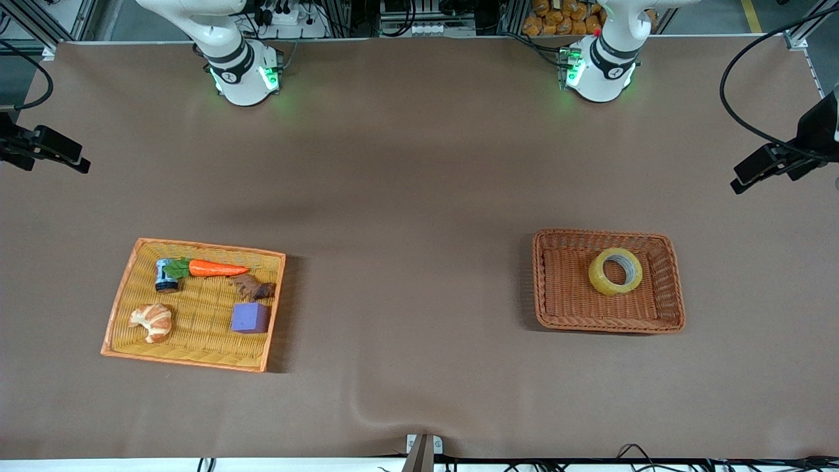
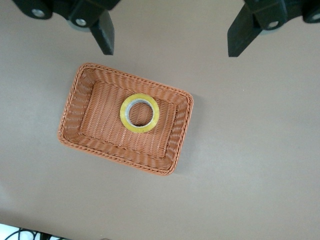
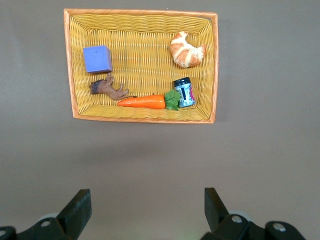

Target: Transfer tape with both arms

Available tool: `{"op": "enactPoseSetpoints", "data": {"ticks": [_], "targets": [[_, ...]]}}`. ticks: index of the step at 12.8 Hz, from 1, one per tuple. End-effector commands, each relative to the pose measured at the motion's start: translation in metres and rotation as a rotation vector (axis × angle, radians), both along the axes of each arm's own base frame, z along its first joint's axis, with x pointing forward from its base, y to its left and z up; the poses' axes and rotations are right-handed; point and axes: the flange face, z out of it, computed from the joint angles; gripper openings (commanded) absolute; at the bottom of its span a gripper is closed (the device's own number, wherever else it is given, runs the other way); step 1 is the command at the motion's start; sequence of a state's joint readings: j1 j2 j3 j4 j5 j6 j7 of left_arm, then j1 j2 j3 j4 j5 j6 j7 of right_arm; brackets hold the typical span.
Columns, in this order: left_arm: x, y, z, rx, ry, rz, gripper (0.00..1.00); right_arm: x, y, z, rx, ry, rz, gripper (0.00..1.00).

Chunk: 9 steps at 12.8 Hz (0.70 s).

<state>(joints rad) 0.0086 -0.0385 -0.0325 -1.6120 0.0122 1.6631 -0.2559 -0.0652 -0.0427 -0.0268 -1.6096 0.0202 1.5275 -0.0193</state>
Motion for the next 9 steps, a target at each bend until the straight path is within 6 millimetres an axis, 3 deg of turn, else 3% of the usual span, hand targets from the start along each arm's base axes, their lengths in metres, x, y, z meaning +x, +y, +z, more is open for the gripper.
{"op": "enactPoseSetpoints", "data": {"ticks": [1, 3, 6, 9], "targets": [[0.003, -0.004, 0.005, -0.018, 0.026, -0.03, 1.0, 0.001, 0.008, 0.003, 0.0, -0.002, -0.002, 1.0], [-0.003, -0.013, 0.002, -0.004, 0.074, -0.048, 1.0, 0.0, 0.008, 0.002, 0.0, 0.002, -0.001, 1.0], [-0.006, 0.0, 0.008, -0.002, 0.089, -0.047, 1.0, 0.001, 0.009, 0.003, 0.0, -0.005, 0.004, 1.0], [-0.007, 0.0, 0.008, 0.002, 0.097, -0.104, 1.0, 0.002, 0.015, 0.003, -0.001, -0.011, 0.013, 1.0]]}}
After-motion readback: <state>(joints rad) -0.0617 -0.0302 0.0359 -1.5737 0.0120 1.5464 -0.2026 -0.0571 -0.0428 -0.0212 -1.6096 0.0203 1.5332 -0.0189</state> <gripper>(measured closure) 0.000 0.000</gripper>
